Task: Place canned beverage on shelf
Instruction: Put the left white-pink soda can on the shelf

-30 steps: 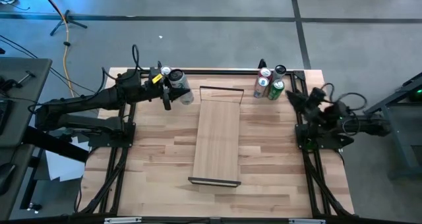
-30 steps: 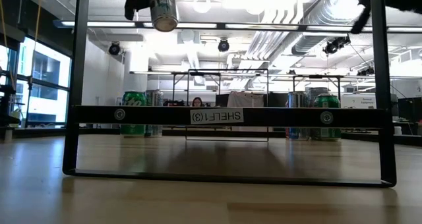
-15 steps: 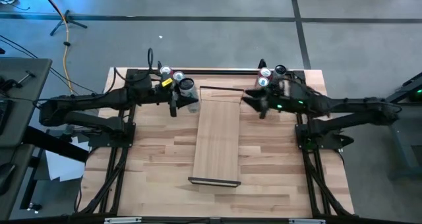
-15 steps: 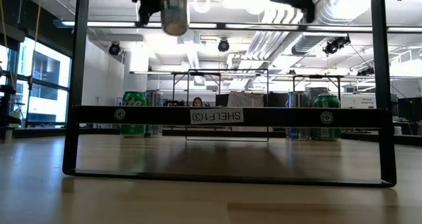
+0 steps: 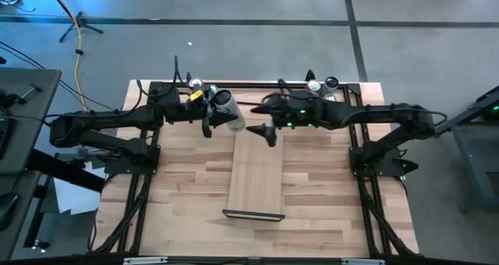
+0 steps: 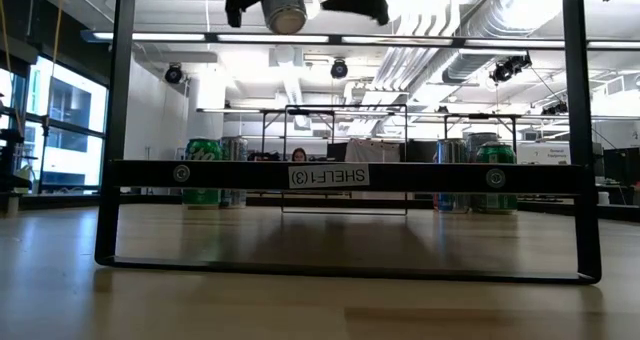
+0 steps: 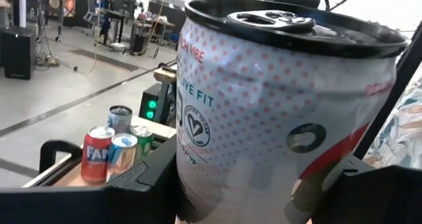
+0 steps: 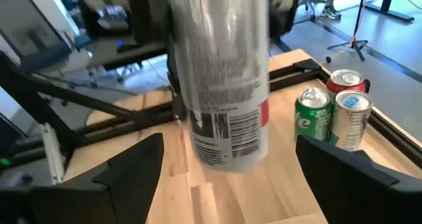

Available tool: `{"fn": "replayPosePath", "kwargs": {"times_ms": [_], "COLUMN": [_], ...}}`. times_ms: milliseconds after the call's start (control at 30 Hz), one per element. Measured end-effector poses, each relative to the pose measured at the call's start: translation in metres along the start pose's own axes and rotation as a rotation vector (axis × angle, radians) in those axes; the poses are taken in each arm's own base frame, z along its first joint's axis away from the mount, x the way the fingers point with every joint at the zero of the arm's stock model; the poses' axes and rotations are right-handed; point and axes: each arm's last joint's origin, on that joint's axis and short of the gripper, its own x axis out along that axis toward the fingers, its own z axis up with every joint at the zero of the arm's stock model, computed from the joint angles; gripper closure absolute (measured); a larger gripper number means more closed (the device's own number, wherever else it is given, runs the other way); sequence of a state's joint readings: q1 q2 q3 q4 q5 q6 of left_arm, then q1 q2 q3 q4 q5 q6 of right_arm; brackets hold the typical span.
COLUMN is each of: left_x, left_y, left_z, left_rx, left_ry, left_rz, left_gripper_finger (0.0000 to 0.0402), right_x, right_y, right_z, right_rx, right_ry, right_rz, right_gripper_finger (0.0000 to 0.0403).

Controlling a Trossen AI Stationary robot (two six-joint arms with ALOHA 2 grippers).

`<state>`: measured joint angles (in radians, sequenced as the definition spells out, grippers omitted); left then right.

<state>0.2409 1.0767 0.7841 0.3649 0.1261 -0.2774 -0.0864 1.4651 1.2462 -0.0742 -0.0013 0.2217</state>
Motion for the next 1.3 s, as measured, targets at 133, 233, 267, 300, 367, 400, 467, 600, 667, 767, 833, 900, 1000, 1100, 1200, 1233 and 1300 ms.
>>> {"fn": "replayPosePath", "kwargs": {"times_ms": [133, 233, 267, 300, 367, 400, 467, 600, 667, 767, 833, 900, 1000, 1100, 1200, 1233, 1300], "left_x": [0.000, 0.001, 0.002, 0.003, 0.007, 0.010, 0.013, 0.016, 0.016, 0.016, 0.016, 0.016, 0.016, 0.016, 0.016, 0.016, 0.014], "left_y": [0.000, 0.000, 0.000, 0.001, 0.000, 0.000, -0.001, -0.001, -0.001, -0.001, -0.001, -0.001, -0.001, -0.001, 0.000, 0.000, 0.000], "left_z": [0.001, 0.000, -0.002, -0.003, -0.002, -0.001, 0.001, 0.002, 0.003, 0.003, 0.003, 0.003, 0.003, 0.003, 0.002, 0.001, 0.000], "left_rx": [0.001, 0.002, 0.002, 0.001, 0.006, 0.015, 0.033, 0.051, 0.052, 0.050, 0.050, 0.044, 0.046, 0.045, 0.043, 0.042, 0.040], "left_ry": [-0.006, -0.003, 0.002, 0.008, 0.014, 0.011, 0.007, 0.017, 0.012, 0.015, 0.016, 0.016, 0.017, 0.017, 0.026, 0.032, 0.052], "left_rz": [-0.001, -0.002, -0.001, 0.000, -0.007, -0.013, -0.019, -0.015, -0.016, -0.019, -0.020, -0.021, -0.019, -0.017, -0.011, -0.007, 0.000], "left_gripper_finger": [0.0209, 0.0207, 0.0205, 0.0204, 0.0204, 0.0204, 0.0204, 0.0204, 0.0204, 0.0203, 0.0203, 0.0203, 0.0198, 0.0184, 0.0163, 0.0156, 0.0143], "right_x": [0.020, 0.034, 0.038, 0.042, 0.049, 0.051, 0.055, 0.055, 0.053, 0.053, 0.053, 0.053, 0.053, 0.053, 0.053, 0.051, 0.048], "right_y": [0.001, 0.001, 0.001, 0.001, 0.002, 0.002, 0.002, 0.000, 0.000, 0.000, 0.000, 0.000, 0.000, -0.002, -0.003, -0.003, -0.003], "right_z": [0.003, 0.004, 0.004, 0.004, 0.004, 0.004, 0.006, 0.006, 0.007, 0.007, 0.007, 0.007, 0.007, 0.007, 0.006, 0.006, 0.007], "right_rx": [-0.021, -0.022, -0.022, -0.023, -0.026, -0.025, -0.035, -0.045, -0.046, -0.050, -0.048, -0.053, -0.062, -0.061, -0.062, -0.062, -0.073], "right_ry": [-0.006, -0.012, -0.015, -0.012, -0.008, -0.007, -0.017, -0.012, -0.012, -0.012, -0.011, -0.011, -0.010, -0.007, 0.001, 0.005, 0.021], "right_rz": [0.004, 0.016, 0.027, 0.037, 0.037, 0.039, 0.045, 0.042, 0.042, 0.041, 0.037, 0.034, 0.034, 0.033, 0.035, 0.034, 0.025], "right_gripper_finger": [0.0071, 0.0071, 0.0071, 0.0071, 0.0071, 0.0071, 0.0071, 0.0074, 0.0080, 0.0101, 0.0125, 0.0156, 0.0171, 0.0171, 0.0171, 0.0171, 0.0171]}}
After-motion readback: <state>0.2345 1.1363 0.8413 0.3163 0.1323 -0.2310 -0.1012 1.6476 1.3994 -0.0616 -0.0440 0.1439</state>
